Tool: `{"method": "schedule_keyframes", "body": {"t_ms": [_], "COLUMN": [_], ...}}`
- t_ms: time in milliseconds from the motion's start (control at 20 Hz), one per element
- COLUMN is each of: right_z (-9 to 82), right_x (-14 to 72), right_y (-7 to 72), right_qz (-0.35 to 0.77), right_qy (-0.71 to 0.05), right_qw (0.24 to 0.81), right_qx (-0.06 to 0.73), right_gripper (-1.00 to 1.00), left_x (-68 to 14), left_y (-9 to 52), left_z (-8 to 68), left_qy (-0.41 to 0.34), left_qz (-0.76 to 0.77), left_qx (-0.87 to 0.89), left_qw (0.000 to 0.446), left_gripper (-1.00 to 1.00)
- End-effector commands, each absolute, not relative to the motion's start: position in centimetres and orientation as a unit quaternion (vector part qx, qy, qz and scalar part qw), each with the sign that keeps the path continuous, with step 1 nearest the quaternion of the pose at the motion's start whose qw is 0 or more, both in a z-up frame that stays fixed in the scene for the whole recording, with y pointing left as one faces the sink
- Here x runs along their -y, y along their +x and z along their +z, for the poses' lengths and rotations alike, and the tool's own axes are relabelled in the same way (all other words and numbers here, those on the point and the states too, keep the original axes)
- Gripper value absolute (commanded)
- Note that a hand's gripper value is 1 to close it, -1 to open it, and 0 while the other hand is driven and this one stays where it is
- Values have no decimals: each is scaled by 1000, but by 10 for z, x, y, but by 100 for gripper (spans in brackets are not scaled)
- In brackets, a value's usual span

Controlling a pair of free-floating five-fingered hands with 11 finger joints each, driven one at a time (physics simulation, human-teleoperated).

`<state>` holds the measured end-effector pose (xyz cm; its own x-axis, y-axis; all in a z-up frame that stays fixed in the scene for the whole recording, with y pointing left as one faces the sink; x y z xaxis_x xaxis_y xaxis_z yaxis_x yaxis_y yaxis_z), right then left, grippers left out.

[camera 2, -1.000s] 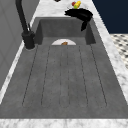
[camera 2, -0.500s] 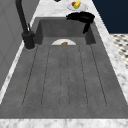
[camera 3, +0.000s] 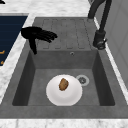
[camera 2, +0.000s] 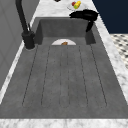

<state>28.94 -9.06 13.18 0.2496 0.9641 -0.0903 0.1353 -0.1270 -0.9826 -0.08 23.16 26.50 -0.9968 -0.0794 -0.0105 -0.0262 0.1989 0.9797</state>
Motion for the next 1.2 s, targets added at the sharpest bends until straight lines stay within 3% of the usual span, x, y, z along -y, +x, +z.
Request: {"method": "schedule_keyframes", "body": {"t_ms": [0, 1150], "right_z": [132, 134], "right_x": [86, 93], "right_y": [289, 287], "right_qz": [423, 426], "right_qy": [-620, -499], "right_qw": [490, 527], "right_qx": [443, 540], "right_gripper": [-100, -100], "left_x": [-232, -232], "left_y": [-1, -1], "left_z": [265, 265], "left_qy": [34, 34], "left_qz": [-632, -632], "left_qx": [774, 774], "left_qw": [21, 21], "left_gripper": [0, 0]}}
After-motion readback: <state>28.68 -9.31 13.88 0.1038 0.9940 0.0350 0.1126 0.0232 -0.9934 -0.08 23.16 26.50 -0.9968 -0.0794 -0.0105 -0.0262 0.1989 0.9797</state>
